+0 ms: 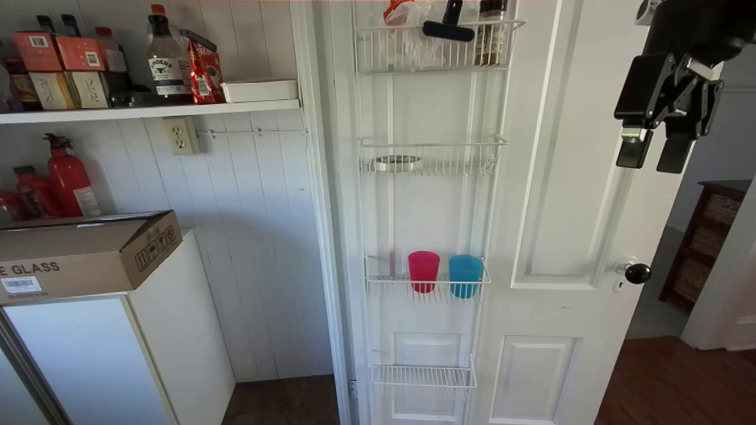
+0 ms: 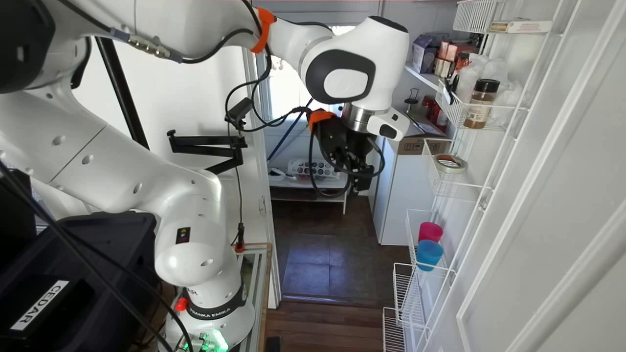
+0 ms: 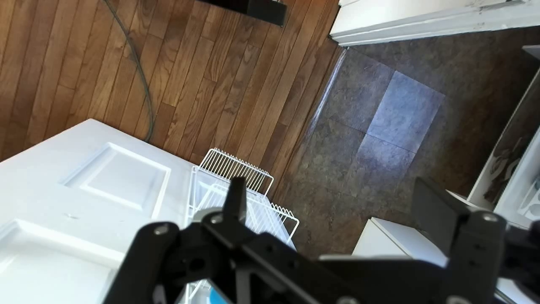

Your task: Put the blue cup in the pink cup

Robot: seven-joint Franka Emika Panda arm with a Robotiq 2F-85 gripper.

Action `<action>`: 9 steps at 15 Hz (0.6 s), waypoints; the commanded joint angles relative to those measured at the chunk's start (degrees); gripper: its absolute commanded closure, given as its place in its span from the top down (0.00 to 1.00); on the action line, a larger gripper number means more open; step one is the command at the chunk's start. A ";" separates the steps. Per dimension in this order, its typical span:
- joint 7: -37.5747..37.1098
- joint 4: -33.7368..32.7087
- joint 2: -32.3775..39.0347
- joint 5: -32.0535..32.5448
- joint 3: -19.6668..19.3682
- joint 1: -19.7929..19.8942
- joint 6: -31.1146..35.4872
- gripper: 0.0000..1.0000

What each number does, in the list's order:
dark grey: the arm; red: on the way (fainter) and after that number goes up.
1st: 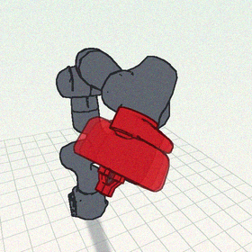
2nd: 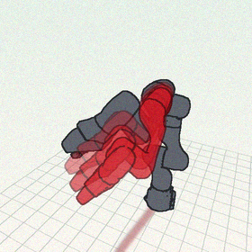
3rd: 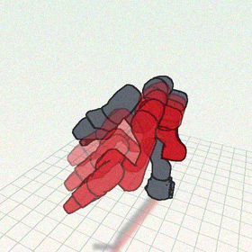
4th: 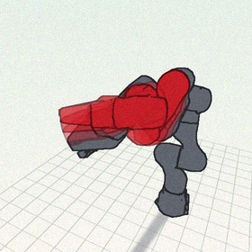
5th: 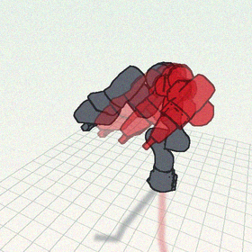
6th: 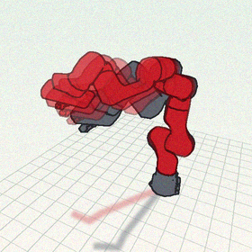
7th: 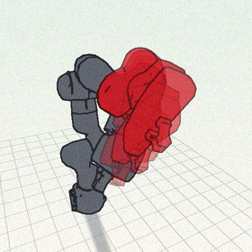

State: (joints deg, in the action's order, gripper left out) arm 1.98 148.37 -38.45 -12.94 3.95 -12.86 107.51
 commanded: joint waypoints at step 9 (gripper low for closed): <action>-1.90 2.67 0.86 0.17 0.96 3.00 2.29 1.00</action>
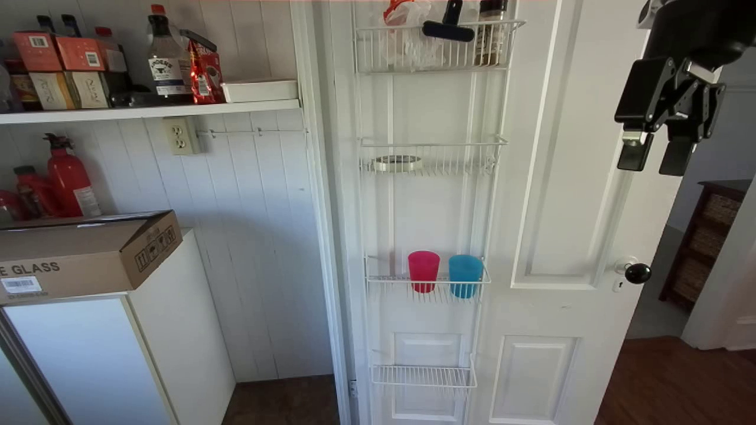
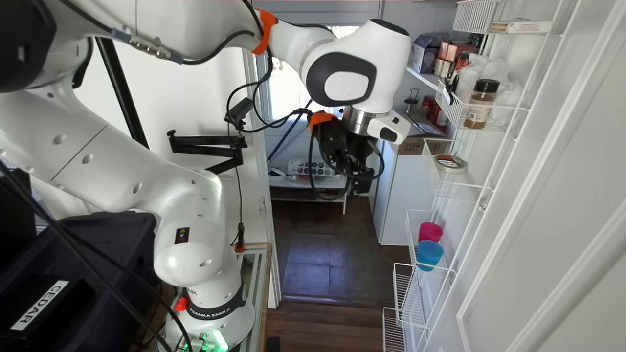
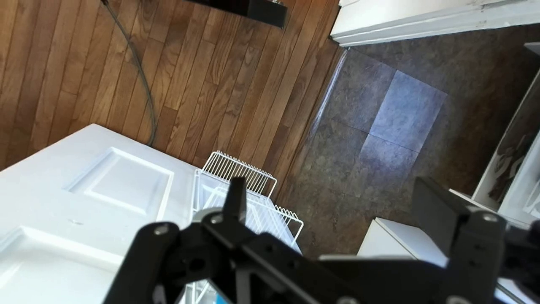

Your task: Put the blue cup in the pink cup

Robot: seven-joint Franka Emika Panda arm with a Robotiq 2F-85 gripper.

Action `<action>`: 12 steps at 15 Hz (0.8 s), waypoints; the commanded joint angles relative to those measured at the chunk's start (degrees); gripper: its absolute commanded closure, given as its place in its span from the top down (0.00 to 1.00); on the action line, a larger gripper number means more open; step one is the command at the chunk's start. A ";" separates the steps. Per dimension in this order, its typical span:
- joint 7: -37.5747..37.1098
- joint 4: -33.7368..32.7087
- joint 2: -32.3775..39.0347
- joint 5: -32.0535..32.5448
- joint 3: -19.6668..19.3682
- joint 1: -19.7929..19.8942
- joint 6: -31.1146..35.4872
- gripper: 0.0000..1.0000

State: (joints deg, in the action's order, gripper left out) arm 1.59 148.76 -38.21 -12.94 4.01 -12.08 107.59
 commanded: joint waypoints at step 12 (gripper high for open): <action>-2.12 10.42 16.70 -4.91 -2.36 3.70 45.17 1.00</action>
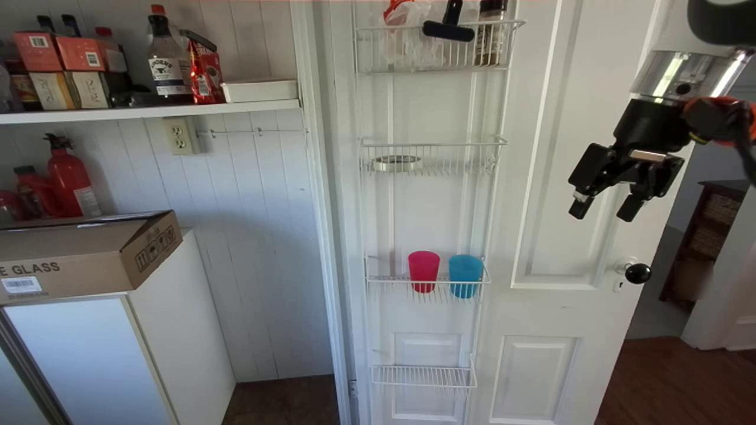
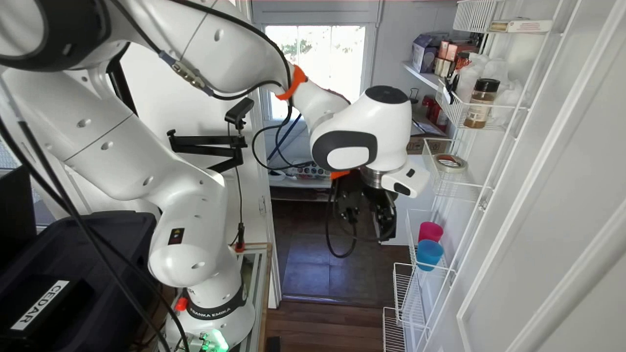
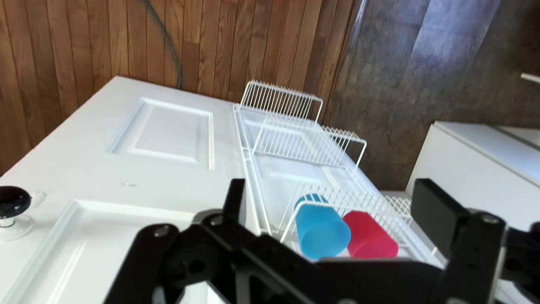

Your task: Put the blue cup in the pink cup

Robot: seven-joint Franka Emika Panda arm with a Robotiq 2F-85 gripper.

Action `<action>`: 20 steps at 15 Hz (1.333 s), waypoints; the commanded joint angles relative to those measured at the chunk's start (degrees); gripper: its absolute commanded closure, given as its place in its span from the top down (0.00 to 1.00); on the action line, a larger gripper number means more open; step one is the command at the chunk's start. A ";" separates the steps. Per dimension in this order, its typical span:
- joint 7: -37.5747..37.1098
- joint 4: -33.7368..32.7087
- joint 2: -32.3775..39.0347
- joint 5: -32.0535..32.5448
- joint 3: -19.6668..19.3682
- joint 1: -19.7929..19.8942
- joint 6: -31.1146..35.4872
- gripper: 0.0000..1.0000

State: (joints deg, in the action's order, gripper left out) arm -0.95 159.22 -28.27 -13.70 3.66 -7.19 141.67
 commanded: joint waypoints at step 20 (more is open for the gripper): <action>49.21 -4.05 18.39 -57.91 -25.63 -27.67 21.34 1.00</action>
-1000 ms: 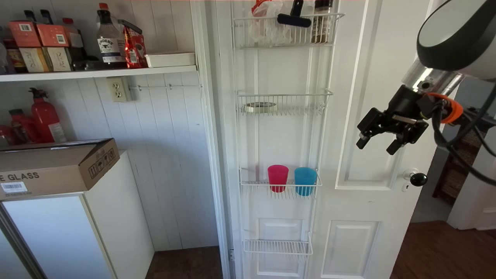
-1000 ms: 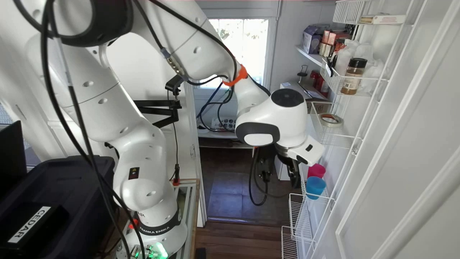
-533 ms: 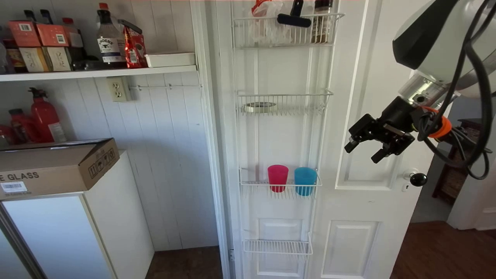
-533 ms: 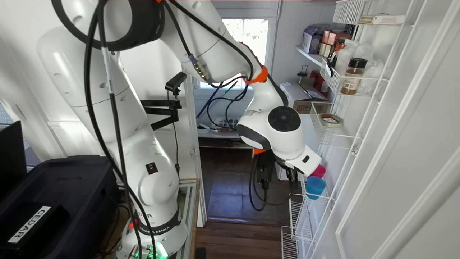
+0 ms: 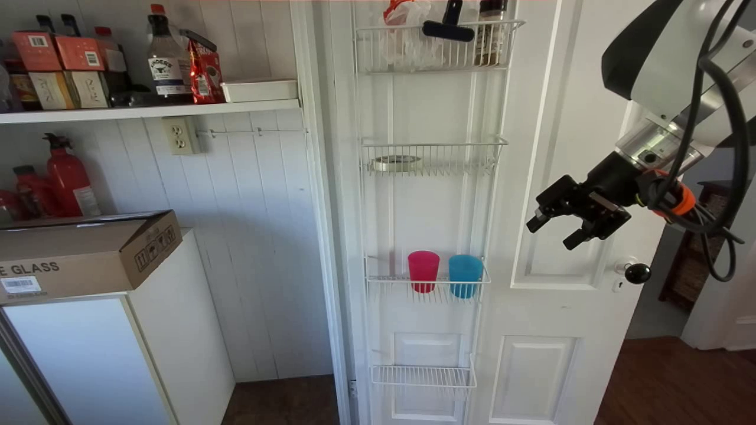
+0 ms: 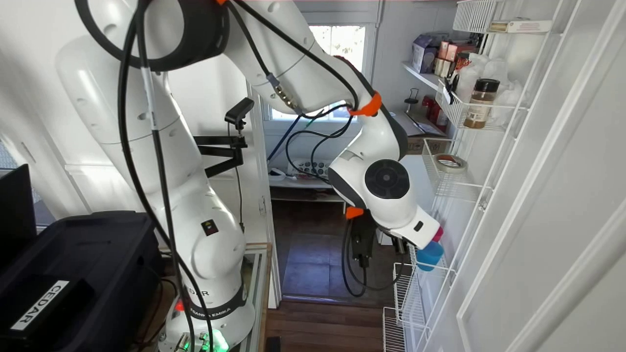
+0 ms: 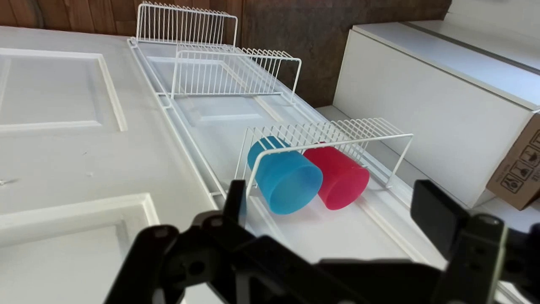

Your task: Put the blue cup in the pink cup

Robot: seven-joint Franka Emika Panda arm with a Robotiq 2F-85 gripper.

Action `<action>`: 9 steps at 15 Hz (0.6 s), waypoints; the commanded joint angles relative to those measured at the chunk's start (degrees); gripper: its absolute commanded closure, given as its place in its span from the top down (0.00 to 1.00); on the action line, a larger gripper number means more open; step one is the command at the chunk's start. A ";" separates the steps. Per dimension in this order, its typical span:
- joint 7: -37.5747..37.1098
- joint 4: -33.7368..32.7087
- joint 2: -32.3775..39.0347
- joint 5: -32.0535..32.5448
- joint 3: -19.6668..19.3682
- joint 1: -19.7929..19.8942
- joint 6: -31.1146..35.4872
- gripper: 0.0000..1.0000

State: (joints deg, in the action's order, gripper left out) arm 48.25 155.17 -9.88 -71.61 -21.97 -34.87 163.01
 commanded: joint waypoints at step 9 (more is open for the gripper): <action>7.69 -8.02 9.85 -6.75 -4.31 -0.07 -11.68 1.00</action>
State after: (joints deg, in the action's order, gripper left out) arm 52.05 152.08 -6.48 -74.49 -24.82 -34.82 156.09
